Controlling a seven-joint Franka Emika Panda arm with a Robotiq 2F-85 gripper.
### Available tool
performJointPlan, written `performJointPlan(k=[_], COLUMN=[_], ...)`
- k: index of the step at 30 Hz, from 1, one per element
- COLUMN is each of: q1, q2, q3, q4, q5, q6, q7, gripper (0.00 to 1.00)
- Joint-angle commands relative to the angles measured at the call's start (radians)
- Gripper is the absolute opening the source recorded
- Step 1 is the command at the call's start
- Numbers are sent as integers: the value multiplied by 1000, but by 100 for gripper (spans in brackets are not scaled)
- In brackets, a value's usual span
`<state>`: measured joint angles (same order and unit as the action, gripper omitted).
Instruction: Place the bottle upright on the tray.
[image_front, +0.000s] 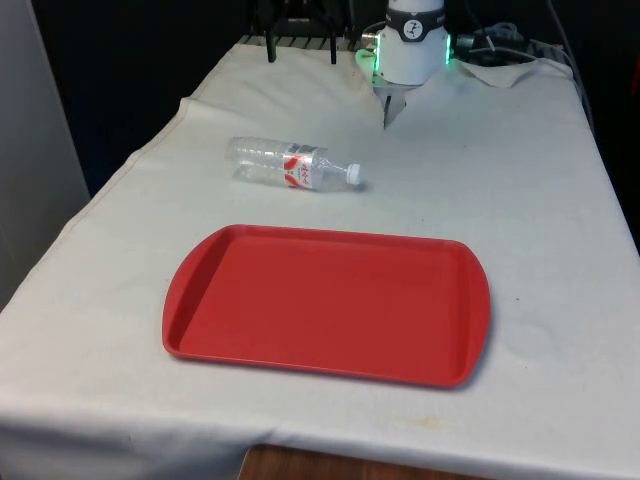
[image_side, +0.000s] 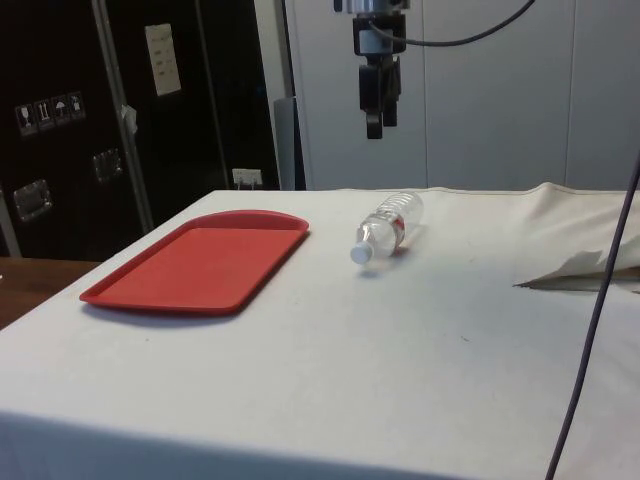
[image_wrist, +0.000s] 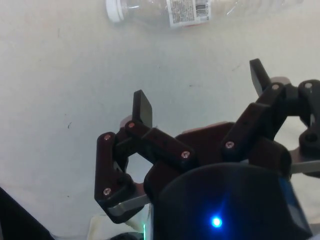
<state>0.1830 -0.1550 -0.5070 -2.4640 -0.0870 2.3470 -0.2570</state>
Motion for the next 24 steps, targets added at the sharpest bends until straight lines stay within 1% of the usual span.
performJointPlan(k=[1,8,9,10,16,18,19,20,24], q1=[1,4,1,4,6,6,3,6,6], q2=[4,18,13,20,33,37,32,39,48], q3=[-1,0,1,1,2,2,3,2,3], q4=[-1,5,3,5,5,4,5,3,0], q5=[2,7,1,8,11,12,3,12,14], q6=[8,11,5,13,27,33,20,36,51], q7=[-6,-17,-12,-19,-39,-46,-37,-50,-68], gripper=[100,100,100,100,100,100,100,100,100])
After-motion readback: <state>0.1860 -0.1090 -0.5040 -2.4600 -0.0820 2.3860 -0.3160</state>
